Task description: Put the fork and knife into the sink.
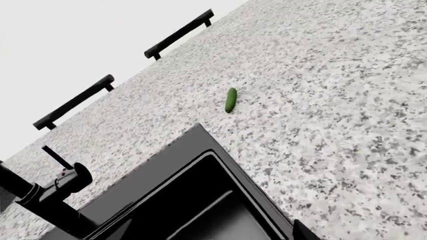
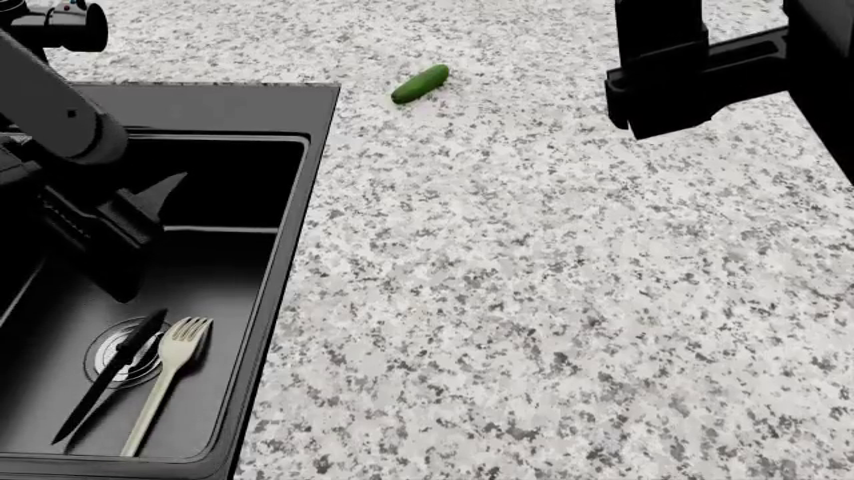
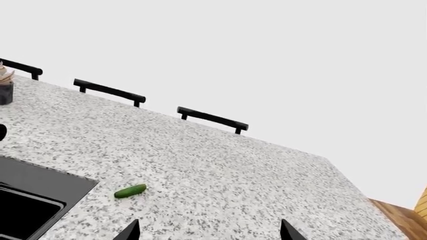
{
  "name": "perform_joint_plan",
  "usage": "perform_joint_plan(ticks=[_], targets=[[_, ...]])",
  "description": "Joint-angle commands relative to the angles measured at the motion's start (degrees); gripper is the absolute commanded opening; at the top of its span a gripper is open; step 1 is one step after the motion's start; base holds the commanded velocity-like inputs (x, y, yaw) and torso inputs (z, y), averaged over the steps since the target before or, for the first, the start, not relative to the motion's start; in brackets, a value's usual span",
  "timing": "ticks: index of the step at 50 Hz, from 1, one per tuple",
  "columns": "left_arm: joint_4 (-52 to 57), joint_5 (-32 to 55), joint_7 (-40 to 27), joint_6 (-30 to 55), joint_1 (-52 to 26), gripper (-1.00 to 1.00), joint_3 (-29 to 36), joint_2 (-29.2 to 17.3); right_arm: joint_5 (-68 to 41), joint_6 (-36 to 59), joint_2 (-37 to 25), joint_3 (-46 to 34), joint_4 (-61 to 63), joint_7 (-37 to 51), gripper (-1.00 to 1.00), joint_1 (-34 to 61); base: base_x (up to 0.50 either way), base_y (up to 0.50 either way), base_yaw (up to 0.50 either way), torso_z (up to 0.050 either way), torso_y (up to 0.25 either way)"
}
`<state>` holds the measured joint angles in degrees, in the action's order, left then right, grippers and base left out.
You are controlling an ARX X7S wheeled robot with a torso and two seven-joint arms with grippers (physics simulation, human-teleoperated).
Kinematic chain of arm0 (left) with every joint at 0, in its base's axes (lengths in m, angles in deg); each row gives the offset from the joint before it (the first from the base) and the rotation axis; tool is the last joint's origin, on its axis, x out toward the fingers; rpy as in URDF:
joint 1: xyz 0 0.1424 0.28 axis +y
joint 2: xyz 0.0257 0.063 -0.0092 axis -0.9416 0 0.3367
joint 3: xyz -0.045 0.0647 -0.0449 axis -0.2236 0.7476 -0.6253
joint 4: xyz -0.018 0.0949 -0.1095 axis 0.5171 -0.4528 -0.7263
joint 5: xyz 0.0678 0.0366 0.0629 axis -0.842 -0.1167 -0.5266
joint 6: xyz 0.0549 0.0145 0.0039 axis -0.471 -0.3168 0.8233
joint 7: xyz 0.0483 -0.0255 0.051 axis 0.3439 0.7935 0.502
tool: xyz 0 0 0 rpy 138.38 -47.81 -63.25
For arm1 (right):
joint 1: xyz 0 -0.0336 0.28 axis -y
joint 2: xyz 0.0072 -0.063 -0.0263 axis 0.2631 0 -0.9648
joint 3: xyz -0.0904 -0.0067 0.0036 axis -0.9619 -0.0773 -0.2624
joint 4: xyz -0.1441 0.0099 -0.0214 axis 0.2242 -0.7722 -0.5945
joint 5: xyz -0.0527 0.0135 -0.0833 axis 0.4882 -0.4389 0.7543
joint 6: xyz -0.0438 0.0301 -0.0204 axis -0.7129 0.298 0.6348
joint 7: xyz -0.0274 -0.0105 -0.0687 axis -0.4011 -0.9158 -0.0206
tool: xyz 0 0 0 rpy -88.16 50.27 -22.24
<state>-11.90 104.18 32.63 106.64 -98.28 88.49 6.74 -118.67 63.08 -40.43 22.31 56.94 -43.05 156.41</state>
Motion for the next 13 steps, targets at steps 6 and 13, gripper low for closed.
perform_joint_plan(ticks=[6, 13], targets=[[13.9, 13.3, -11.6, 1.3, 2.2, 1.0, -10.1, -0.8, -1.3, -0.2, -0.5, 0.3, 0.4, 1.1, 1.0, -0.1, 0.0, 0.0, 0.0, 0.0, 0.0], [19.2, 21.0, -20.5, 1.0, 2.6, 1.0, -15.0, -1.2, -1.2, -0.8, -0.5, 0.2, 0.6, 1.0, 1.0, -0.6, 0.0, 0.0, 0.0, 0.0, 0.0]])
